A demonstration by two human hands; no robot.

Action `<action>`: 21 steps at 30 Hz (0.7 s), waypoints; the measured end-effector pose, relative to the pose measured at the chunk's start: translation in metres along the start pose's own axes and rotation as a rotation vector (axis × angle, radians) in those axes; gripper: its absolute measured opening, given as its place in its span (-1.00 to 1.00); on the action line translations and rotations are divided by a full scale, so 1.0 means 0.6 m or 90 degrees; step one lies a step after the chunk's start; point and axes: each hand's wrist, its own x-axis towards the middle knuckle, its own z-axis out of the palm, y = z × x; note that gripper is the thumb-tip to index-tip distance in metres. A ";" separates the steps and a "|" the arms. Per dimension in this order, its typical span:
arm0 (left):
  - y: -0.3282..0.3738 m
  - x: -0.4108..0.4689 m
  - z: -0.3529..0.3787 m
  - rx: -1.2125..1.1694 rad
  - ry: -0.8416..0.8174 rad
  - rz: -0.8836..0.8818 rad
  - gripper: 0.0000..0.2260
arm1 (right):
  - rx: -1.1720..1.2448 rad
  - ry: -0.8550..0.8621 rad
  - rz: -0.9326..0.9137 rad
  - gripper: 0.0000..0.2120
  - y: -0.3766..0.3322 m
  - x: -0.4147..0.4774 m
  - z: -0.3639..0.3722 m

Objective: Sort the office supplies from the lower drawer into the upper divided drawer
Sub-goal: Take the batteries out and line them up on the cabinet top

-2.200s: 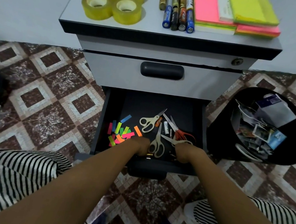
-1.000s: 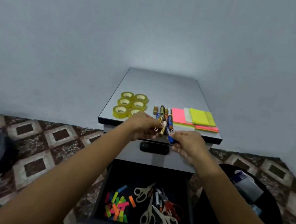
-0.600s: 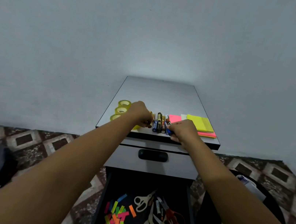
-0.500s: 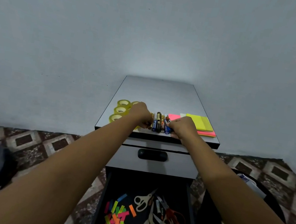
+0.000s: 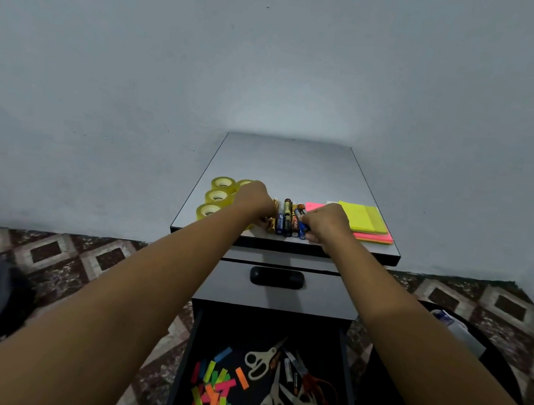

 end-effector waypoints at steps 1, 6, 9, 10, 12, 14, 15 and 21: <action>0.001 0.000 -0.002 0.000 -0.001 0.003 -0.72 | 0.001 -0.004 0.004 -0.82 0.000 0.000 0.000; 0.001 0.008 -0.006 -0.043 -0.019 -0.002 -0.76 | 0.014 -0.009 0.019 -0.80 0.003 0.003 0.002; 0.004 0.012 -0.016 -0.007 -0.018 -0.001 -0.74 | 0.011 -0.007 0.009 -0.81 0.001 0.004 0.001; 0.004 0.014 -0.019 0.010 -0.011 0.002 -0.73 | 0.009 -0.008 0.007 -0.84 0.000 0.004 0.000; 0.006 0.019 -0.026 0.018 0.009 0.011 -0.72 | 0.003 -0.006 0.009 -0.92 -0.003 0.004 -0.002; 0.006 0.028 -0.031 0.024 0.016 0.016 -0.73 | 0.002 -0.007 0.014 -0.95 -0.006 0.007 -0.002; 0.007 0.031 -0.033 0.030 0.015 0.017 -0.74 | 0.002 -0.009 0.015 -0.96 -0.008 0.009 -0.002; 0.012 0.048 -0.030 0.072 0.017 0.030 -0.70 | 0.021 -0.023 -0.001 -0.80 -0.011 0.024 0.005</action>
